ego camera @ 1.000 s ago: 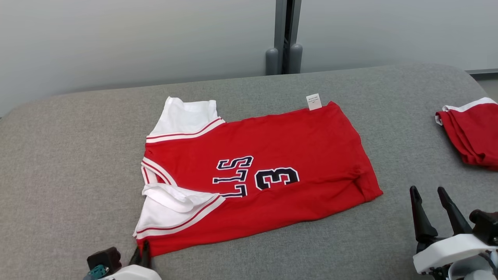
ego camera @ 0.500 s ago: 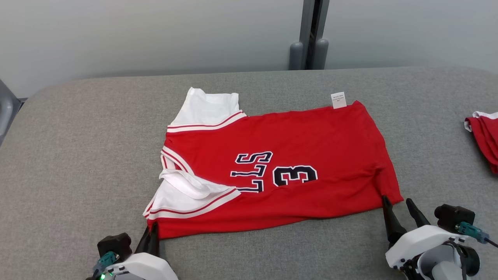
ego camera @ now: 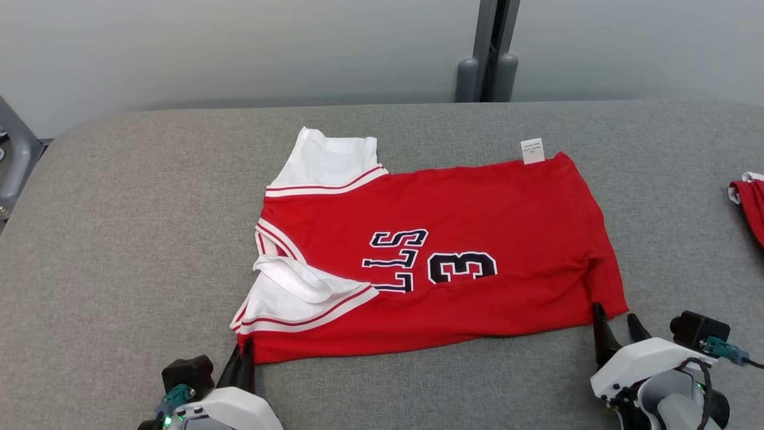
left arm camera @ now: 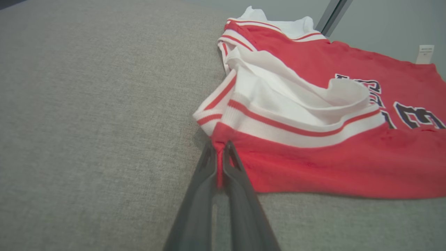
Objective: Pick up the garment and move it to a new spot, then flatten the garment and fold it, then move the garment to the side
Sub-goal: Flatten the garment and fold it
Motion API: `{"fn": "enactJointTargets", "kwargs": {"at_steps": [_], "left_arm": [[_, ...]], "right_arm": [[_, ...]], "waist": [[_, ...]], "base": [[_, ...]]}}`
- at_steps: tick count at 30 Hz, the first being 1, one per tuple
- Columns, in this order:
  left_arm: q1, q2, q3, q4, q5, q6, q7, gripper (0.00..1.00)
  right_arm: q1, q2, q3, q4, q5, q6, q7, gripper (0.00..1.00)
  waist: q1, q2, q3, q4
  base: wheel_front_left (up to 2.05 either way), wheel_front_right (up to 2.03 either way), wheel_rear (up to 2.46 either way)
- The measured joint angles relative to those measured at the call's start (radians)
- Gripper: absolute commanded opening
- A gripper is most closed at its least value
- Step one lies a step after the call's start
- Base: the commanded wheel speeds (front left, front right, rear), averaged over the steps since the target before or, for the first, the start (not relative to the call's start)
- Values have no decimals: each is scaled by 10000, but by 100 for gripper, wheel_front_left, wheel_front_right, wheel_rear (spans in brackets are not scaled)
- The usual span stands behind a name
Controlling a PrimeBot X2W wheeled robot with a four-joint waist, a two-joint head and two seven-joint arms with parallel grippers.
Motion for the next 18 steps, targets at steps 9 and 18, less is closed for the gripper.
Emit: {"fn": "enactJointTargets", "kwargs": {"at_steps": [9, 18], "left_arm": [[-1, -23, -15, 17, 40, -61, 0, 0], [-3, -48, -33, 33, 98, -73, 0, 0]], "right_arm": [[-153, 73, 1009, -100, 972, -2, 36, 100], [-174, -98, 1480, -15, 1703, 2, 4, 29]], "waist": [[0, 0, 46, 2], [1, 0, 23, 7]], "base": [[0, 0, 0], [0, 0, 0]]}}
